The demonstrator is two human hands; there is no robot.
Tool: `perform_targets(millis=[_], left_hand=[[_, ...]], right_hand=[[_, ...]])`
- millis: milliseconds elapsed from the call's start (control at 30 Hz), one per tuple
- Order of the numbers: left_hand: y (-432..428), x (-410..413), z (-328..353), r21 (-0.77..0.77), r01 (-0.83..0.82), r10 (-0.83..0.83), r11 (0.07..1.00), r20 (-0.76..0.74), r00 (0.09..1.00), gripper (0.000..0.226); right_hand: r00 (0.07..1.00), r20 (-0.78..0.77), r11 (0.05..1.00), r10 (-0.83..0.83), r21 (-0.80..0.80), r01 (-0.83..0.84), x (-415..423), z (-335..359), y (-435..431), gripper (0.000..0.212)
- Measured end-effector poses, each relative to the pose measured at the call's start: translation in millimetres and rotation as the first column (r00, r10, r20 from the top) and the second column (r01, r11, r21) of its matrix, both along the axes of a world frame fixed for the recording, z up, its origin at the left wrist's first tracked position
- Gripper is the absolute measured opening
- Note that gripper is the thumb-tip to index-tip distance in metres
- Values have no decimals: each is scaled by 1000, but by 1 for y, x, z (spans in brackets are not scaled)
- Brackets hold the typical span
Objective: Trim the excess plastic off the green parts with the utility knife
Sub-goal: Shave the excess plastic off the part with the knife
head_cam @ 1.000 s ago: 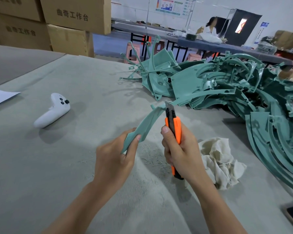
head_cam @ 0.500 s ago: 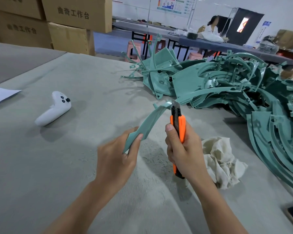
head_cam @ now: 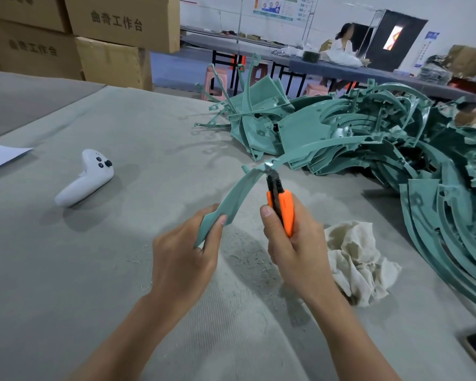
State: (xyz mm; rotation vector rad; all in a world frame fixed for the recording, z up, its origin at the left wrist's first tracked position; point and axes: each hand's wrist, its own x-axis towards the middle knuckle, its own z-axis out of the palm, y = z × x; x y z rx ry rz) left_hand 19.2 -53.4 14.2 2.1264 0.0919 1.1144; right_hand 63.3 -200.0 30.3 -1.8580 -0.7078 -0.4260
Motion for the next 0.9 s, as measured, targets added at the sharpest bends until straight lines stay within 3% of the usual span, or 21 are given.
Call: perform_targets(millis=[167, 333, 500, 700, 900], left_hand=[[-2, -2, 1, 20, 23, -23, 1000, -26, 999, 34], [-1, -1, 1, 10, 10, -10, 1000, -10, 1000, 32], [0, -1, 1, 42, 1, -2, 999, 16, 1000, 33], [3, 0, 0, -4, -7, 7, 1000, 49, 999, 31], [1, 0, 0, 31, -2, 1, 1000, 42, 999, 31]], right_hand=[[996, -41, 994, -78, 69, 81, 3, 2, -4, 21], [1000, -3, 1000, 8, -2, -8, -1, -2, 0, 18], [997, -76, 997, -3, 77, 9, 3, 0, -8, 19], [1000, -10, 999, 19, -38, -19, -2, 0, -3, 19], [994, -104, 996, 21, 86, -12, 5, 1, -9, 15]])
